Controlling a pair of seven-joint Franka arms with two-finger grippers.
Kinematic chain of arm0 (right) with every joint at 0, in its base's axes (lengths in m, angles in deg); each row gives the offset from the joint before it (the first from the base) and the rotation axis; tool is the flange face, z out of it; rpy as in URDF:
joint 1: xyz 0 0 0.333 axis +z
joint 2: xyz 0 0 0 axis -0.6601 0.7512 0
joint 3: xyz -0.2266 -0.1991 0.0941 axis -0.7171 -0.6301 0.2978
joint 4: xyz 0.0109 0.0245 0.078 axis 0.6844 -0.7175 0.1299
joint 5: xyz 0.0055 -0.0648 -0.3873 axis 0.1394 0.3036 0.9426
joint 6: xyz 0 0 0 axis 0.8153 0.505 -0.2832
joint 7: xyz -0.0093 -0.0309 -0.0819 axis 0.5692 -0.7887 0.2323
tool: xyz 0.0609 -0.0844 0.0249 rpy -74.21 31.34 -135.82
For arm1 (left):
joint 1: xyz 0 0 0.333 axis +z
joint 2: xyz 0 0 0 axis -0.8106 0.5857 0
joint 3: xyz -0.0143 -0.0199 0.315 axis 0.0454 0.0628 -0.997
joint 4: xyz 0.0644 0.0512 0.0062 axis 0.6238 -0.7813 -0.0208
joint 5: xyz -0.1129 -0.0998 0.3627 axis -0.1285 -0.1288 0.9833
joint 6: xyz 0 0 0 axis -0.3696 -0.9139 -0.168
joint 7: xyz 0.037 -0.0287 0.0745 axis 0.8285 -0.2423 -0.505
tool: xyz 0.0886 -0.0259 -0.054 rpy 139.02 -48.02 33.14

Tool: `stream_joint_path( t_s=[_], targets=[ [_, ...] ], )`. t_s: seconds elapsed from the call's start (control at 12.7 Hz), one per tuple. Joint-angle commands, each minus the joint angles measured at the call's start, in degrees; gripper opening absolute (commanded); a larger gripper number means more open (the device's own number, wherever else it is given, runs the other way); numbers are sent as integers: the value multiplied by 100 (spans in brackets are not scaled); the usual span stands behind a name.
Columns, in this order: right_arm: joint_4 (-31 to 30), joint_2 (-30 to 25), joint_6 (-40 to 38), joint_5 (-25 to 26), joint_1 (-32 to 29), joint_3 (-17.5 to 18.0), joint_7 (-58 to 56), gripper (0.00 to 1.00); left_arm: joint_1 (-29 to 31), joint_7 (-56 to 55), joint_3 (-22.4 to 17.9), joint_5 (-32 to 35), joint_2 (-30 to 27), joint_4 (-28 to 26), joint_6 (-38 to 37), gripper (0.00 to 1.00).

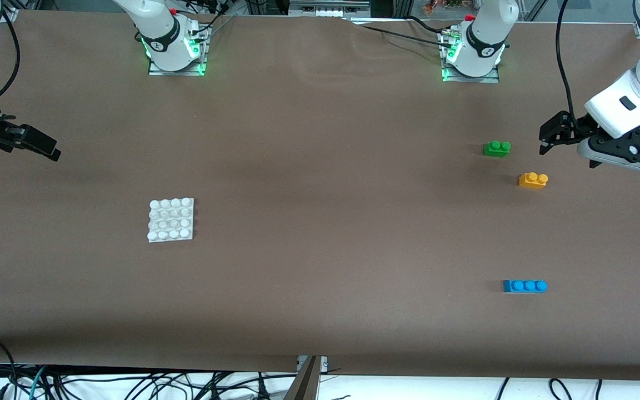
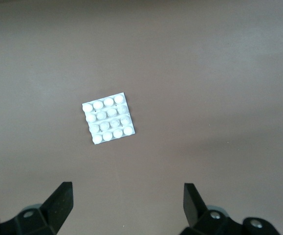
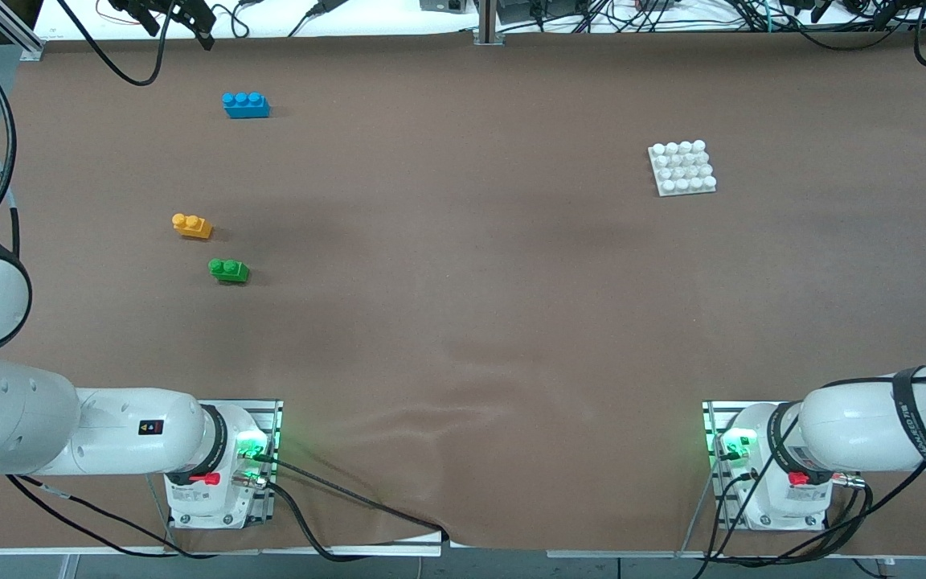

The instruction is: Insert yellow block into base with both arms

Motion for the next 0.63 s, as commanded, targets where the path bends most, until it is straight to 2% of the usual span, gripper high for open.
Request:
stream_joint_path(
  t_s=[0.0, 0.55],
  targets=[
    [-62, -58, 89, 72, -8, 36, 78, 100, 7, 18, 8, -54, -20, 6, 28, 100],
    [-62, -67, 28, 72, -8, 36, 78, 100, 15, 9, -1, -54, -20, 6, 28, 100]
  ],
)
